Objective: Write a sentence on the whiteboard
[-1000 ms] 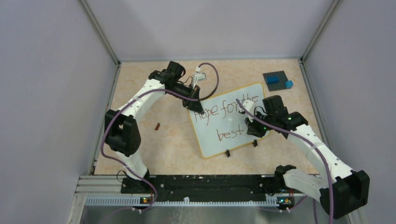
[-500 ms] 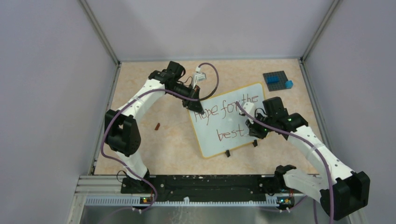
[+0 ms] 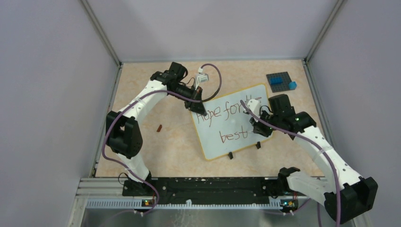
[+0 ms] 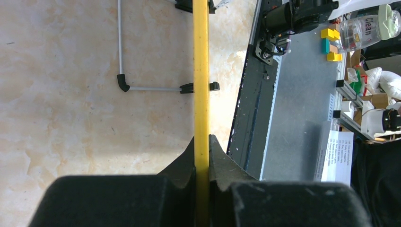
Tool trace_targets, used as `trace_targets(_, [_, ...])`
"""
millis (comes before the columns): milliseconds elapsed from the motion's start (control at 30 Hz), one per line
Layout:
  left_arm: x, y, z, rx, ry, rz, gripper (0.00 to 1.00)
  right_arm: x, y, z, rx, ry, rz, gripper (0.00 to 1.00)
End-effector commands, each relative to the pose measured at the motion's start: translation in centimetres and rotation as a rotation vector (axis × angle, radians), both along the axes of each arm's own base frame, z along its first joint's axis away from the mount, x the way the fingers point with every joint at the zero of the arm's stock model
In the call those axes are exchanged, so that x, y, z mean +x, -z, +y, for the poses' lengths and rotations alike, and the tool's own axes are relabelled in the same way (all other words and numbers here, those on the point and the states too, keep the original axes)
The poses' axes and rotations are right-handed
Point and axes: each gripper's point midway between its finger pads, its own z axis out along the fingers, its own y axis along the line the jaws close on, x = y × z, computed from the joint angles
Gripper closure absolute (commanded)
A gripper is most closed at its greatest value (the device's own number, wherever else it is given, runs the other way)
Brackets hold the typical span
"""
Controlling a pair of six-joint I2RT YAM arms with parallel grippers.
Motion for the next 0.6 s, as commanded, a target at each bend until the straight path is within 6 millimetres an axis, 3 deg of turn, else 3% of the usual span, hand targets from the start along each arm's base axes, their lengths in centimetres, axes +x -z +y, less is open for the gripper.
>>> trace_targets(0, [0.5, 0.0, 0.3, 0.012, 0.022, -0.123, 1.0, -1.2, -2.0, 0.2, 0.03, -0.048, -0.021, 1.0])
trace_targets(300, [0.5, 0.0, 0.3, 0.006, 0.026, -0.121, 1.0, -0.5, -1.6, -1.5, -0.044, 0.01, -0.063, 1.0])
trace_targets(567, [0.4, -0.1, 0.4, 0.007, 0.026, -0.126, 1.0, 0.9, -0.9, -1.3, -0.052, 0.031, -0.073, 1.0])
